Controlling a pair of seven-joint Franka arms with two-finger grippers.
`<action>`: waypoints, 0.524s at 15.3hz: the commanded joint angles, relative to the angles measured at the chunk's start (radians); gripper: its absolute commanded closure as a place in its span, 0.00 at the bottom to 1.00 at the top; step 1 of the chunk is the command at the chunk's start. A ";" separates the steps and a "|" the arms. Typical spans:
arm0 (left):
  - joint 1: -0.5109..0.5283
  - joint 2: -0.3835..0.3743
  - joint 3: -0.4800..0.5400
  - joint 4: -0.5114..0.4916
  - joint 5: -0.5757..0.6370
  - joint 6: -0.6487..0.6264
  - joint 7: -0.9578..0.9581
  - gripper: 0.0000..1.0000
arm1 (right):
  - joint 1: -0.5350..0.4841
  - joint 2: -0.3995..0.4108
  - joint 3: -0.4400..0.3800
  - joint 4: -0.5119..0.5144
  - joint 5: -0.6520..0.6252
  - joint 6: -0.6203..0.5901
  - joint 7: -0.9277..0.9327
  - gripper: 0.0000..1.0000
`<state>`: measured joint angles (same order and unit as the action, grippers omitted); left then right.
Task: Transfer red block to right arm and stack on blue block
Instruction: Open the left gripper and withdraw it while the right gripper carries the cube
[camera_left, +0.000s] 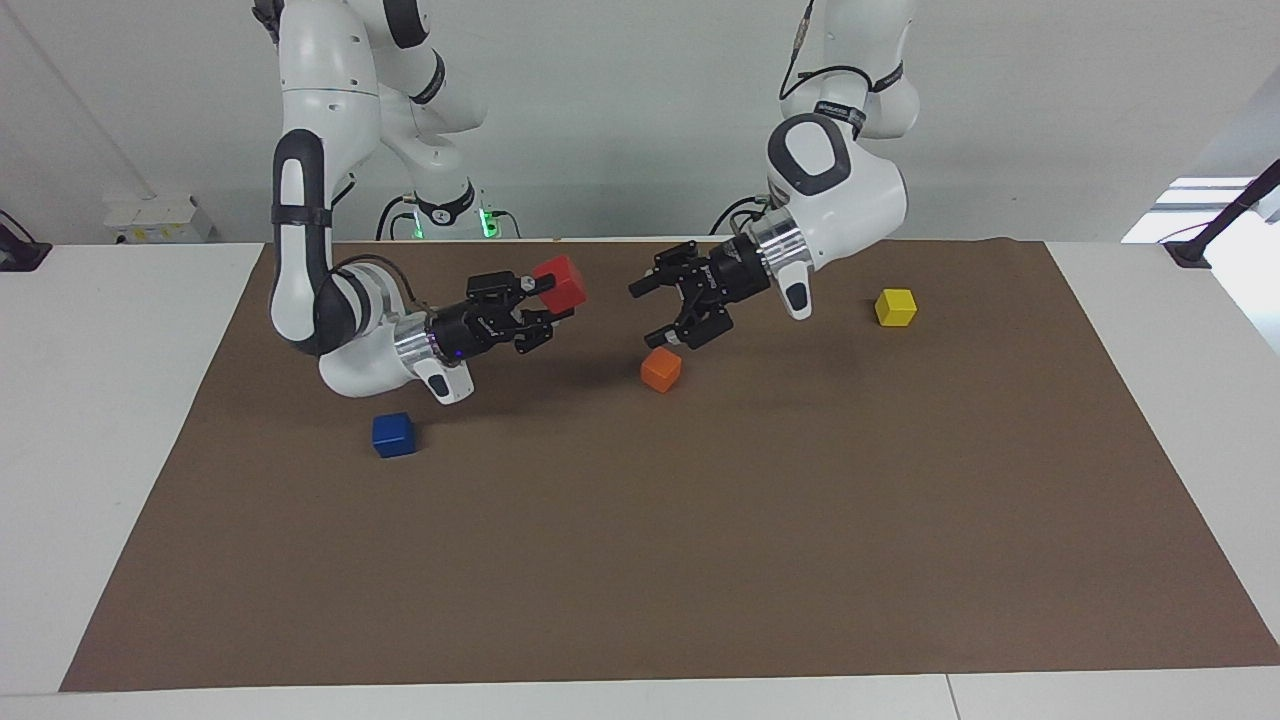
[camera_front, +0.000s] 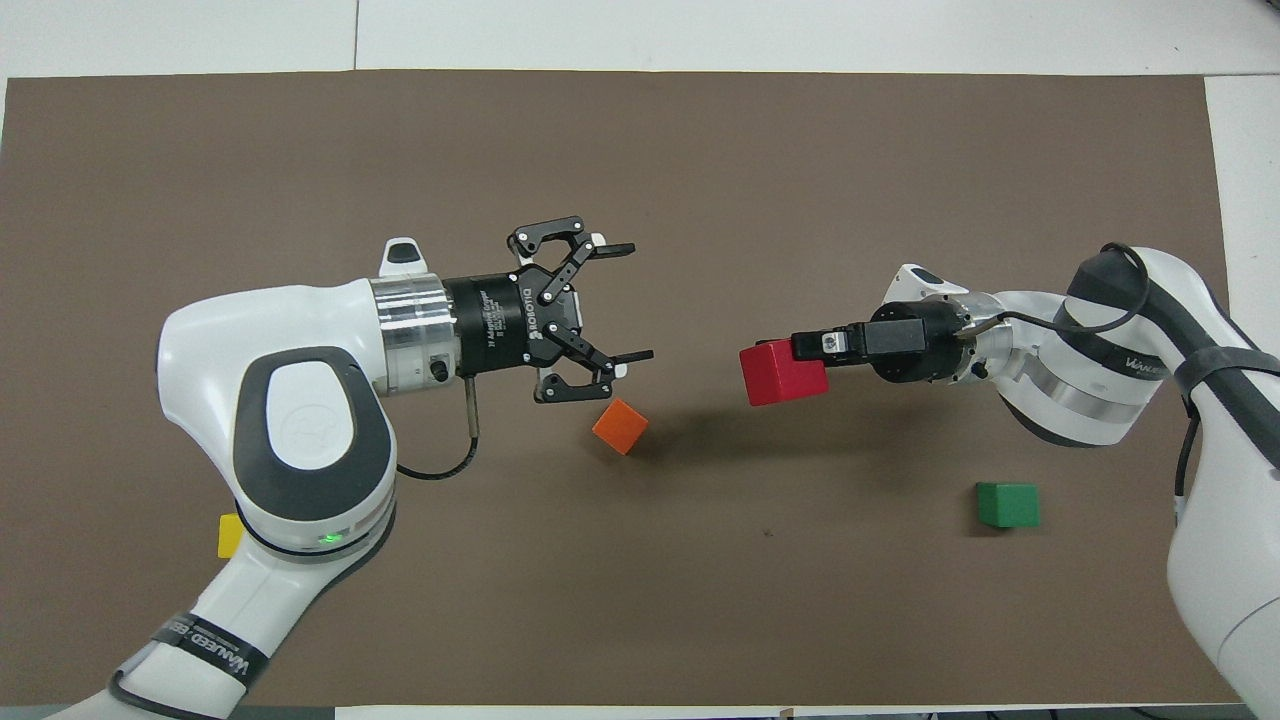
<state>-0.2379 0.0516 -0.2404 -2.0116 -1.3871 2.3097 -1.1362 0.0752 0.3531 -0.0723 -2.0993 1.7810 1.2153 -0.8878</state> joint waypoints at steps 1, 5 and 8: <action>0.099 -0.006 -0.007 -0.025 0.132 -0.093 0.068 0.00 | -0.005 -0.057 0.005 -0.016 -0.002 0.070 0.041 1.00; 0.251 -0.002 -0.007 -0.047 0.310 -0.200 0.231 0.00 | 0.005 -0.175 0.003 0.024 -0.054 0.347 0.299 1.00; 0.330 0.010 -0.007 -0.030 0.505 -0.243 0.295 0.00 | 0.035 -0.275 0.009 0.118 -0.255 0.632 0.618 1.00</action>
<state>0.0403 0.0585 -0.2364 -2.0469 -0.9821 2.1097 -0.8918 0.0895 0.1658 -0.0673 -2.0309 1.6598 1.6985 -0.4753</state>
